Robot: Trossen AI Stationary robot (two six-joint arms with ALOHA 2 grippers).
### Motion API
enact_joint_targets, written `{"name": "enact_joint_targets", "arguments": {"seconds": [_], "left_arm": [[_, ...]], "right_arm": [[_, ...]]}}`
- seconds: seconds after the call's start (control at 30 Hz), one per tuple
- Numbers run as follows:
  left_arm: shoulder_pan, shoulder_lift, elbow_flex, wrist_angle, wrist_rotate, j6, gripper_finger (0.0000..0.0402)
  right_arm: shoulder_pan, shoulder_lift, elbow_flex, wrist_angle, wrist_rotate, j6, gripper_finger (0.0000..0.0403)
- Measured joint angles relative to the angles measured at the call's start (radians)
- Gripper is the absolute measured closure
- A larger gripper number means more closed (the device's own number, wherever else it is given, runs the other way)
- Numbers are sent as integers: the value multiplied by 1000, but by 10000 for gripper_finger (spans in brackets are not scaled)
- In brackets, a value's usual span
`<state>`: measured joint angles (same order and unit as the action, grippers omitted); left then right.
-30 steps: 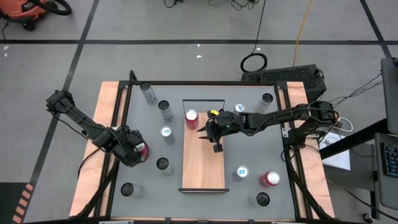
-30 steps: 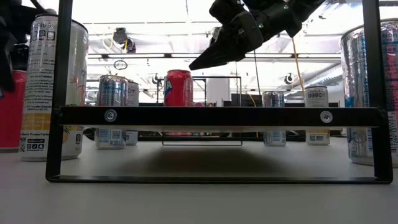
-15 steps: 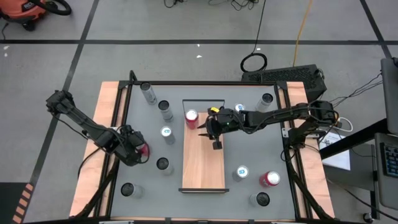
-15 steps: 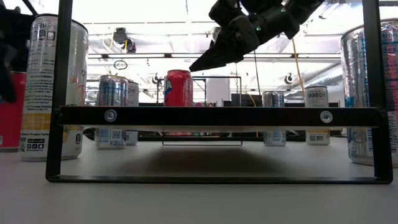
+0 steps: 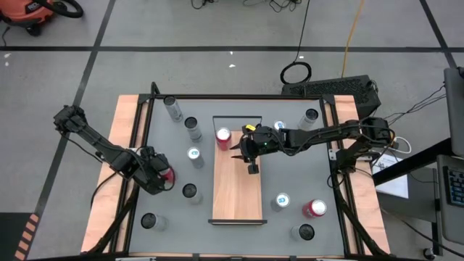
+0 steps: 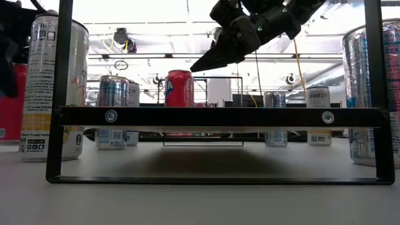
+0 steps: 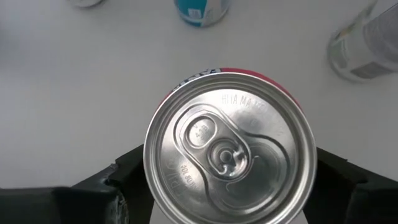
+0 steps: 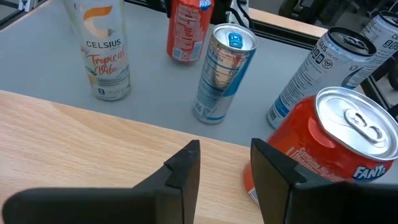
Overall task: Place canned beverage on shelf
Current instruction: Put the left red soda can aligned with the other red soda can on the shelf
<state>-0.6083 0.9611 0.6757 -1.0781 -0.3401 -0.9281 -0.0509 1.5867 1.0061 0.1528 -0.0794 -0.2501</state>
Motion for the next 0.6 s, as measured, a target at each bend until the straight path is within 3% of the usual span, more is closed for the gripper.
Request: {"name": "enact_joint_targets", "arguments": {"seconds": [0.27,0.6], "left_arm": [[0,0,2,-2,-3,-33,110],[1,0,-32,26,-60,-61,60]], "right_arm": [[0,0,0,-18,0,-1,293],[0,0,0,-31,0,-24,293]]}}
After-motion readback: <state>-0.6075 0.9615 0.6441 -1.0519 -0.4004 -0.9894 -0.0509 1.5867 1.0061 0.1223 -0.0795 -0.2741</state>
